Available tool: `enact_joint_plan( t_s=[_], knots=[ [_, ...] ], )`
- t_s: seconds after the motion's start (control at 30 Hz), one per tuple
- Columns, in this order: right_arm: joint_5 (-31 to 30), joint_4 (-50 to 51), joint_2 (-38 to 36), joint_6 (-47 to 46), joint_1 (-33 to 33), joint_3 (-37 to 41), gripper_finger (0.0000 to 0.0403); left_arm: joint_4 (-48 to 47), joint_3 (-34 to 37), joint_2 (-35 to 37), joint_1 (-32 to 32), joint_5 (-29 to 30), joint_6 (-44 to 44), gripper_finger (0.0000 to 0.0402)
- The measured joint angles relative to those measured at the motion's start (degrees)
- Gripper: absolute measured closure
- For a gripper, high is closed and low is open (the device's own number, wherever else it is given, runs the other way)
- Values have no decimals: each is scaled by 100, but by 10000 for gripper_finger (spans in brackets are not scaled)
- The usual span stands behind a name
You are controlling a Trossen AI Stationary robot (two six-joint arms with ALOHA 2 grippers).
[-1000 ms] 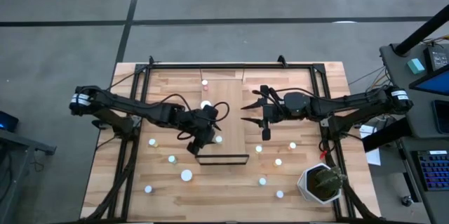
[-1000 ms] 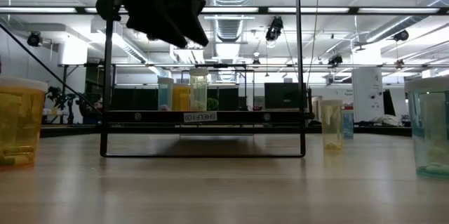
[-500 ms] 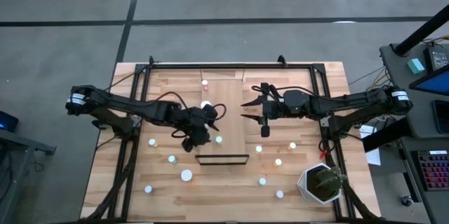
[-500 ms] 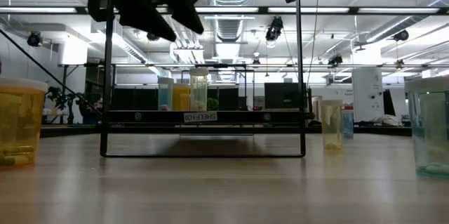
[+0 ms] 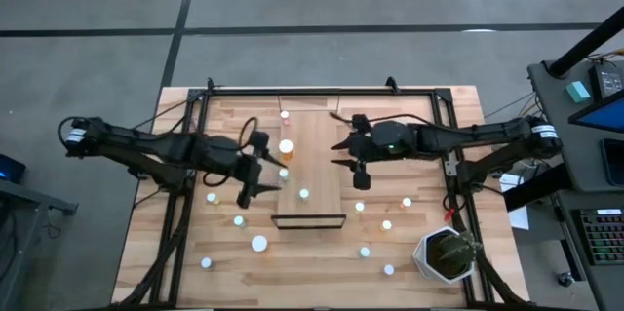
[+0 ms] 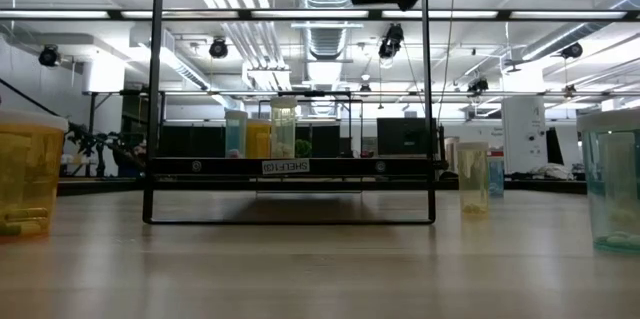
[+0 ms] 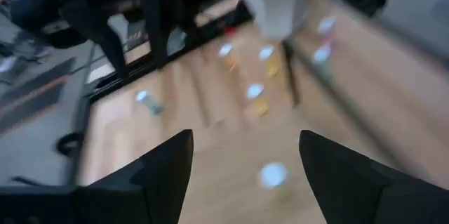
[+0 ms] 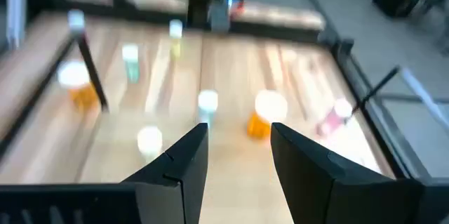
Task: Pick and place medicine bottles onto shelf by color
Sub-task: Put the yellow pill bottle on the shelf
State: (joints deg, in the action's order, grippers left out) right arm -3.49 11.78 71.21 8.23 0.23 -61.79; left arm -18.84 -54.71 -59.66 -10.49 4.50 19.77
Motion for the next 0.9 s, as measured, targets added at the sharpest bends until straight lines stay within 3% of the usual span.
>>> enact_joint_plan(
  t_s=[0.17,0.37,0.6,0.9],
  knots=[
    [53,1287,628,-272,16,-1092,257,746,674,385,-754,82,-873,158],
    [101,2562,1511,-608,191,-2539,228,1474,1211,751,-1258,912,-689,158],
    [94,4029,2540,-3429,298,-4223,180,1243,1417,1415,-1260,1083,-116,158],
    [100,5832,3828,-5043,357,-5948,172,1221,1837,2082,-1287,981,217,158]
  ],
)
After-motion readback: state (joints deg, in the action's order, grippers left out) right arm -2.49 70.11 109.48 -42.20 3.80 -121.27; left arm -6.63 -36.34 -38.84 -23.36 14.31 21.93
